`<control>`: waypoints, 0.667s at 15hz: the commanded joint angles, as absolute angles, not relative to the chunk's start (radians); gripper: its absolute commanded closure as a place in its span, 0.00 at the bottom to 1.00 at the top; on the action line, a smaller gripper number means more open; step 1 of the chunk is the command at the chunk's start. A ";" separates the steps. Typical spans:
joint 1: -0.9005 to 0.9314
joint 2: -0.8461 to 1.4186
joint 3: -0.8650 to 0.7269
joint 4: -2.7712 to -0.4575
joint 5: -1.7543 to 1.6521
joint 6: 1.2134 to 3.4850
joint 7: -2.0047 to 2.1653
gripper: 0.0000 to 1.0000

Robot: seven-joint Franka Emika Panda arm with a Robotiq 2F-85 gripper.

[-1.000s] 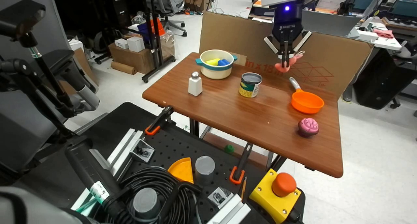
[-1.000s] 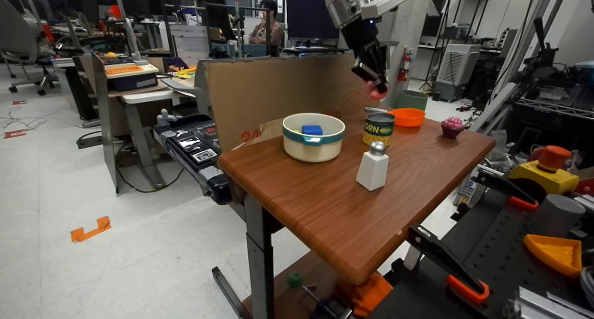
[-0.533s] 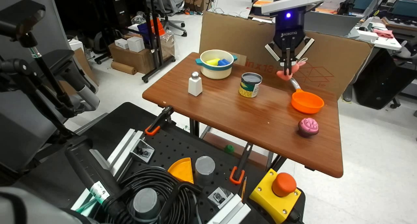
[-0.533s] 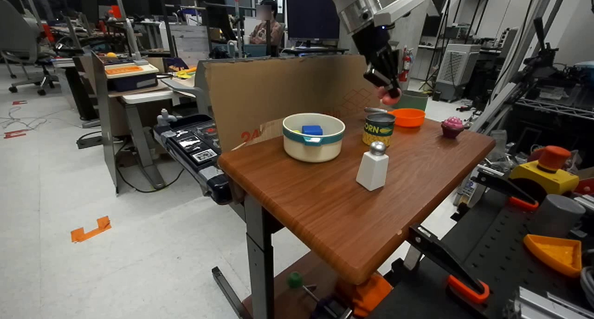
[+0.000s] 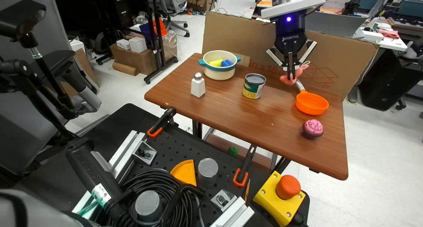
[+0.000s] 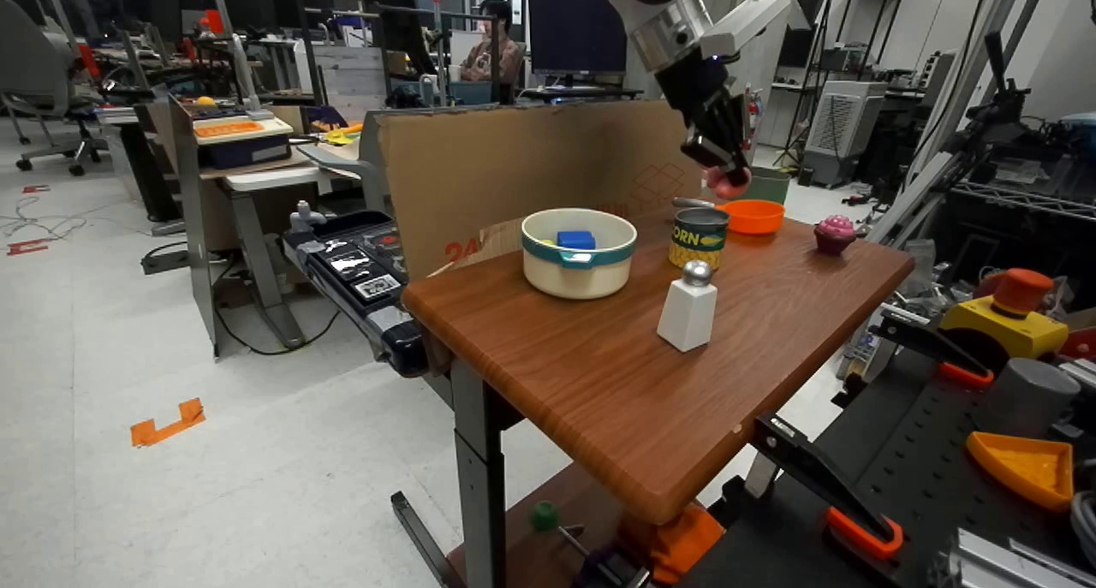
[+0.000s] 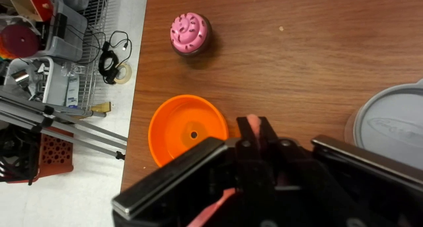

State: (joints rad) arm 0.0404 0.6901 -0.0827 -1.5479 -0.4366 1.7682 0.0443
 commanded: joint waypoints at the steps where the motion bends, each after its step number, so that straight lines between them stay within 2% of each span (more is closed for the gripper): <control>1: 0.062 0.641 -0.093 -1.624 -0.485 1.800 0.062 0.60; 8: 0.065 0.612 -0.091 -1.662 -0.520 1.814 0.067 0.09; 10: 0.066 0.589 -0.093 -1.685 -0.527 1.830 0.081 0.00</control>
